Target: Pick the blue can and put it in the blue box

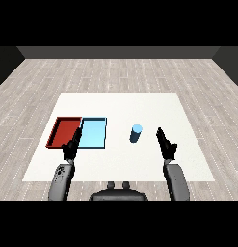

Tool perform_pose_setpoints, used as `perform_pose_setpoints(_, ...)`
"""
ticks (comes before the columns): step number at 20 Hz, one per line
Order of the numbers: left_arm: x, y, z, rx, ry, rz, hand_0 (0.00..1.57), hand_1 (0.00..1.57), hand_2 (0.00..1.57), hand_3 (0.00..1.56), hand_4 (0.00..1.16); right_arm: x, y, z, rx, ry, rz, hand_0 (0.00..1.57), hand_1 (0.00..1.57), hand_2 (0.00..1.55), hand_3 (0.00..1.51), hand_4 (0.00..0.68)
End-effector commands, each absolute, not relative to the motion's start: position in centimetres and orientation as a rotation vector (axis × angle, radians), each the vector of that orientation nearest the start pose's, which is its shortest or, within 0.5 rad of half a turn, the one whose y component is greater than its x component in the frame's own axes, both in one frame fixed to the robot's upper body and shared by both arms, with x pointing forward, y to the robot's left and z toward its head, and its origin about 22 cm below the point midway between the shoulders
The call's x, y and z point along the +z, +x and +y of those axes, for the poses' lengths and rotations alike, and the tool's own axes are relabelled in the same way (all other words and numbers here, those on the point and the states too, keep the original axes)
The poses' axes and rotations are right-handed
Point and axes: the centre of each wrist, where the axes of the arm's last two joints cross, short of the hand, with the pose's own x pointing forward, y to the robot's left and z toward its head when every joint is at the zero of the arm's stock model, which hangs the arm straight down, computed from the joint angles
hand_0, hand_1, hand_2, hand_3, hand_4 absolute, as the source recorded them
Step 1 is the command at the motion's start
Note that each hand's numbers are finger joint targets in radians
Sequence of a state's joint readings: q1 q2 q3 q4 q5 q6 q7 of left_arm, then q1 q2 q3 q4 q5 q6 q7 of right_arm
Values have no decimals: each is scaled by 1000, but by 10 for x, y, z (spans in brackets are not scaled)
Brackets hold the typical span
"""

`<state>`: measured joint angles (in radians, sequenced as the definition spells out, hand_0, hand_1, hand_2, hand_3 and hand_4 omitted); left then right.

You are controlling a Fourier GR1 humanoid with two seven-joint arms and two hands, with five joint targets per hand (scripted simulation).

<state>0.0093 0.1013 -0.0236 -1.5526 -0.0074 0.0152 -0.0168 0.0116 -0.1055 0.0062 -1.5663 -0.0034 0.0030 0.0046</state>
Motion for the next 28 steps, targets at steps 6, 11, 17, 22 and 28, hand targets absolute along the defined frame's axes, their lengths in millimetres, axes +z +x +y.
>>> perform_pose_setpoints(6, 24, 267, 243, -57, 71, -1606, 0, 0, 0, 0, 0, 19, 306, -263, 81, -98, -1617, 0, 0, 0, 0, 0)
perform_pose_setpoints(11, 27, 253, 256, -18, -48, -2030, 0, 0, 0, 0, 0, 24, 294, -264, 26, 187, -1836, 0, 0, 0, 0, 0)
perform_pose_setpoints(17, 35, 253, 266, -7, -67, -2036, 0, 0, 0, 0, 0, 11, 318, -279, 21, 159, -1855, 0, 0, 0, 0, 0)
perform_pose_setpoints(22, 10, 243, 267, -7, -77, -2042, 0, 0, 0, 0, 0, 27, 330, -282, 21, 200, -1850, 0, 0, 0, 0, 0)
perform_pose_setpoints(28, 40, 248, 243, -10, -65, -2040, 0, 0, 0, 0, 0, 17, 323, -271, 1, 241, -1835, 0, 0, 0, 0, 0)
